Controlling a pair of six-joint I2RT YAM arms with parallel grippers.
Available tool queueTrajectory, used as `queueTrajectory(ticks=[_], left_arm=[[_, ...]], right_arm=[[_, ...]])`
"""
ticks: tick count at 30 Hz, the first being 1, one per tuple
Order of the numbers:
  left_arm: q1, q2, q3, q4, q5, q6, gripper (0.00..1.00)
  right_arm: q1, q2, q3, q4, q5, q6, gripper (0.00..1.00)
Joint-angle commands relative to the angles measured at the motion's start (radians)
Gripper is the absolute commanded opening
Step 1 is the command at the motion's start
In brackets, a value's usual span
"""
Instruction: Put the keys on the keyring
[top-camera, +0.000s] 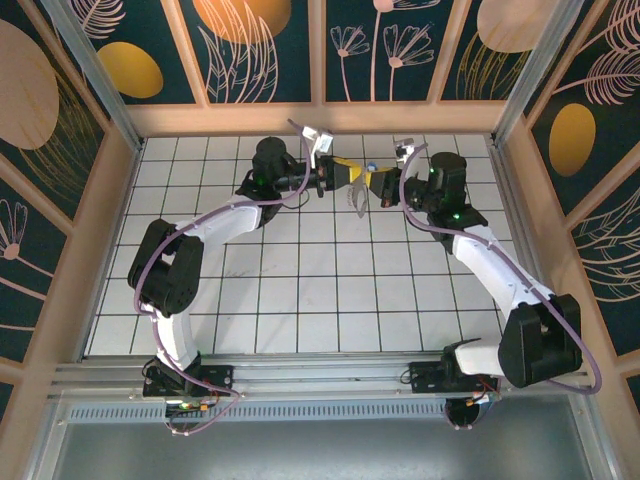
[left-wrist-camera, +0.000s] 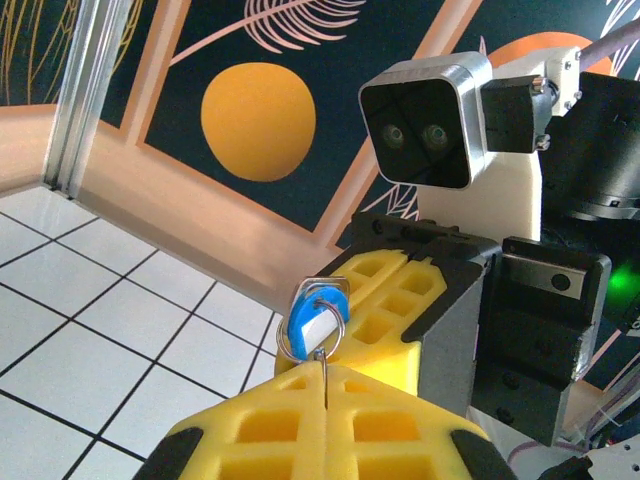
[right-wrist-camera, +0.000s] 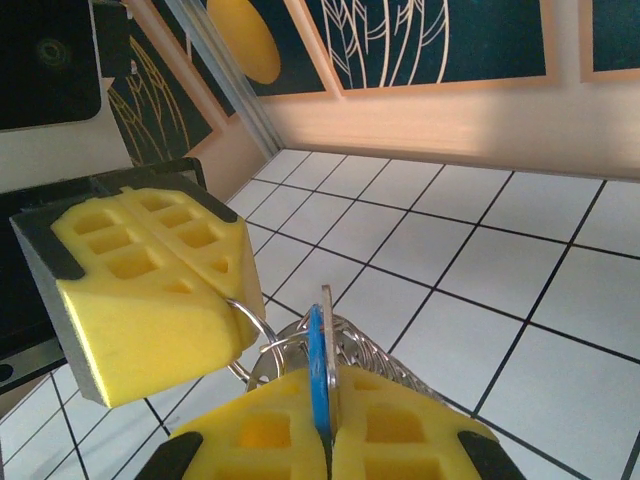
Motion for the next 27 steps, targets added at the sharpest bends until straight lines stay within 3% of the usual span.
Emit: queueTrajectory(ticks=[1,8,14,27], left_arm=[[0.002,-0.034,-0.004,0.031,0.038,0.016,0.00],[0.002,-0.040,-0.018,0.060,0.025,-0.006,0.01],[0.002,-0.060,-0.064,0.138,-0.049,-0.055,0.32],[0.006,-0.200,-0.201,0.157,-0.370,-0.061,0.41]], right_arm=[[-0.036,-0.026,0.050,0.010,0.041,-0.004,0.00],[-0.035,-0.020,0.074,0.001,0.041,-0.001,0.00],[-0.039,0.000,0.092,-0.023,0.048,-0.008,0.00],[-0.061,0.067,0.082,-0.034,0.071,-0.015,0.00]])
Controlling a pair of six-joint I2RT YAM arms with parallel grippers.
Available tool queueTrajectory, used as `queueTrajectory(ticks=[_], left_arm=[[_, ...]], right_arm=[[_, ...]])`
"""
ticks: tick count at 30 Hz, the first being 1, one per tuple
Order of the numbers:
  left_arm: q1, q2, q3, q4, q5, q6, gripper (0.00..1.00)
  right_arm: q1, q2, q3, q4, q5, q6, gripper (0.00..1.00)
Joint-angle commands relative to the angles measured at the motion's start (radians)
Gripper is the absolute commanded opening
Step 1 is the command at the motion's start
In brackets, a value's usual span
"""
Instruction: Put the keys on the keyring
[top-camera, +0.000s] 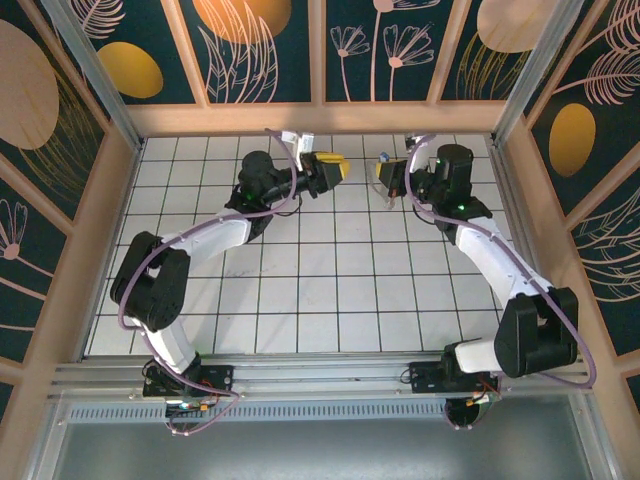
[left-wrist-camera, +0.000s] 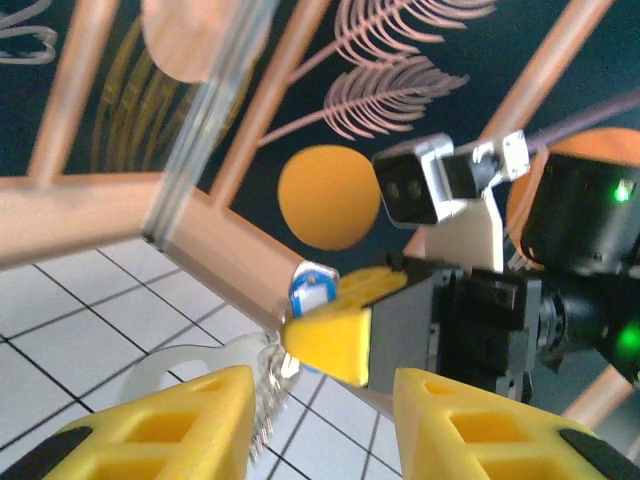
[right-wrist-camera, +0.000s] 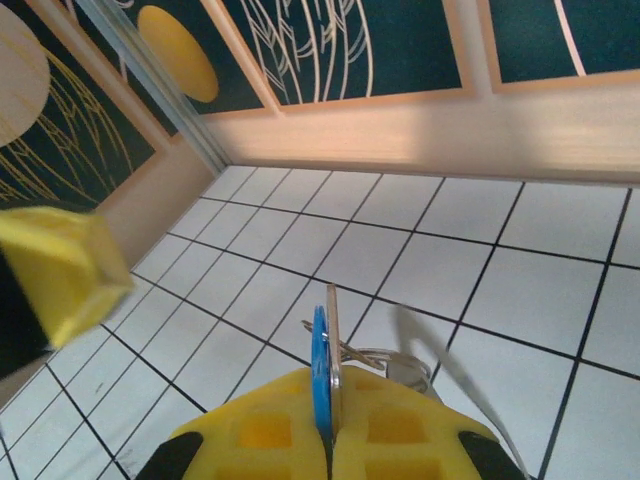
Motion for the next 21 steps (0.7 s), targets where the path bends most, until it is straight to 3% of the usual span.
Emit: queueTrajectory(ticks=[1,11,21], left_arm=[[0.006,-0.072,-0.026,0.018,-0.117,0.007,0.41],[0.006,-0.128,-0.082,-0.008,-0.176,0.019,0.43],[0.006,-0.139,-0.082,-0.034,-0.183,0.033,0.43]], right_arm=[[-0.010,0.021,0.021,0.011,0.013,-0.015,0.00],[-0.014,0.111,0.031,0.057,0.002,0.009,0.00],[-0.040,0.298,0.173,0.076,-0.027,0.039,0.00]])
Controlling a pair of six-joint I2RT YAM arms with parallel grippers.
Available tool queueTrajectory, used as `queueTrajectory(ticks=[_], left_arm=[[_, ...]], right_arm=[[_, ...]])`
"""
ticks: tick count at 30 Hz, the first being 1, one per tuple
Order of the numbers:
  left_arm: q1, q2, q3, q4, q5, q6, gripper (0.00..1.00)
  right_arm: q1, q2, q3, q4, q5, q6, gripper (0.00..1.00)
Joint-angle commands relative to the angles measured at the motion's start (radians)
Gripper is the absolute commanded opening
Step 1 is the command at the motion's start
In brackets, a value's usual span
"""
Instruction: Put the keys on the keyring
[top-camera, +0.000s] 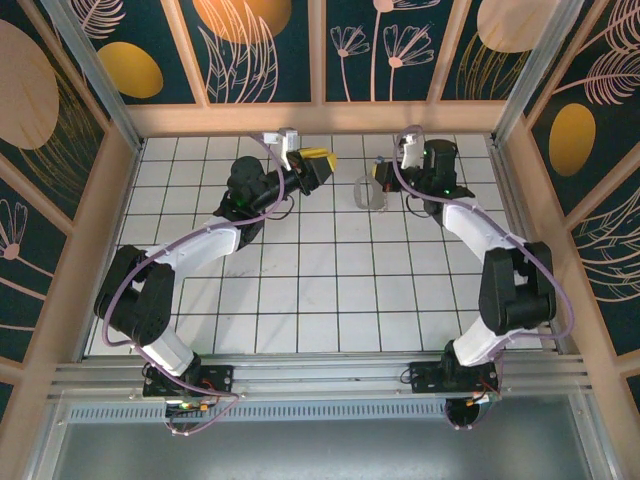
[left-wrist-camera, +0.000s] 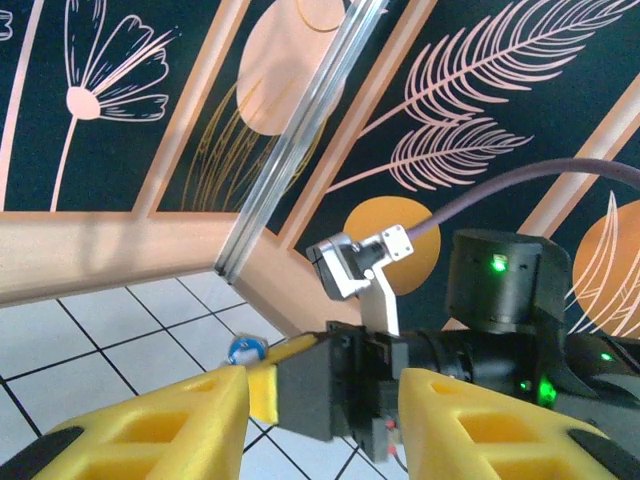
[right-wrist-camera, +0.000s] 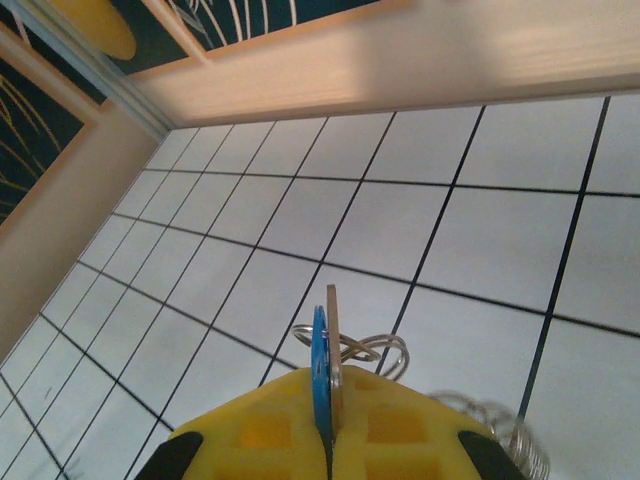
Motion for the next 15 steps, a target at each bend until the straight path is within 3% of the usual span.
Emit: queueTrajectory(ticks=[1,7,15], left_arm=[[0.004,-0.038,-0.003,-0.007,-0.011,0.026,0.44],[0.005,-0.046,0.001,-0.025,-0.022,0.034,0.44],[0.005,-0.050,-0.006,-0.022,-0.022,0.028,0.44]], right_arm=[[-0.011,0.054,0.084,0.060,-0.030,0.021,0.00],[-0.008,0.149,0.131,0.084,-0.060,0.040,0.00],[0.028,0.157,-0.033,0.220,-0.052,0.117,0.00]])
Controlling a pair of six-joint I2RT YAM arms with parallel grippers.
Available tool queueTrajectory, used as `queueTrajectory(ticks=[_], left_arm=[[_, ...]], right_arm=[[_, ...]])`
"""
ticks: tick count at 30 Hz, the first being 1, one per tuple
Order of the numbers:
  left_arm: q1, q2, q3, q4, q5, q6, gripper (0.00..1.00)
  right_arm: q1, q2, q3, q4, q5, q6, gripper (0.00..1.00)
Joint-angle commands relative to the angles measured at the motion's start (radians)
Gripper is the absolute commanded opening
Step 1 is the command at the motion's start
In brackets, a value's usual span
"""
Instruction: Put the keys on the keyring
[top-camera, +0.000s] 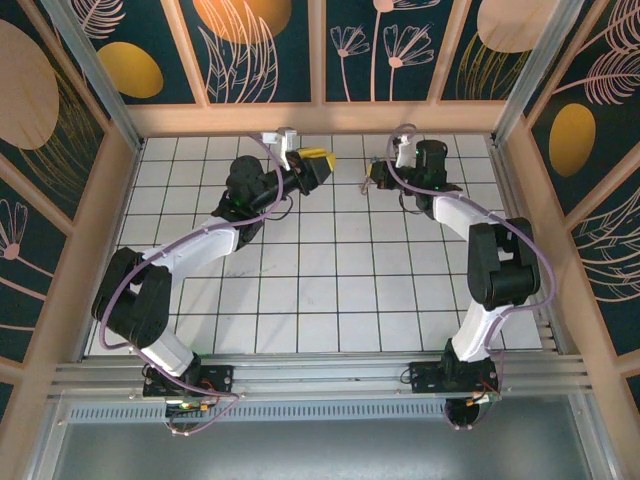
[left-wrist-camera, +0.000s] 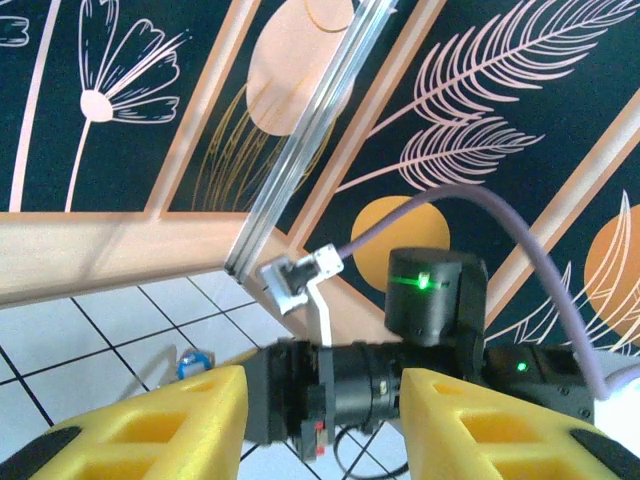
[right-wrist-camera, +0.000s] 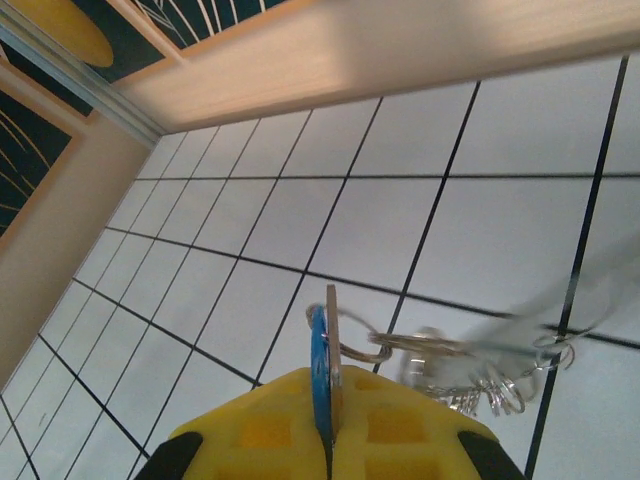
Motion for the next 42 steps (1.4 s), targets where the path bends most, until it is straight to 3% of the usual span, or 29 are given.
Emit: queueTrajectory(ticks=[1,19,34,39,42], left_arm=[[0.005,-0.027,-0.007,0.014,-0.003,0.009,0.44],[0.005,-0.013,-0.004,0.040,0.020,-0.018,0.45],[0.005,-0.013,-0.015,0.060,0.031,-0.052,0.45],[0.005,-0.013,-0.013,0.063,0.034,-0.059,0.46],[0.005,-0.013,-0.013,0.065,0.038,-0.066,0.46]], right_arm=[[0.031,-0.006,-0.056,0.095,-0.018,0.037,0.00],[0.094,0.005,-0.136,0.128,-0.005,0.076,0.00],[0.212,0.118,-0.251,0.203,0.025,0.154,0.00],[0.252,0.139,-0.272,0.227,0.024,0.170,0.24],[0.278,0.134,-0.279,0.243,-0.007,0.192,0.32]])
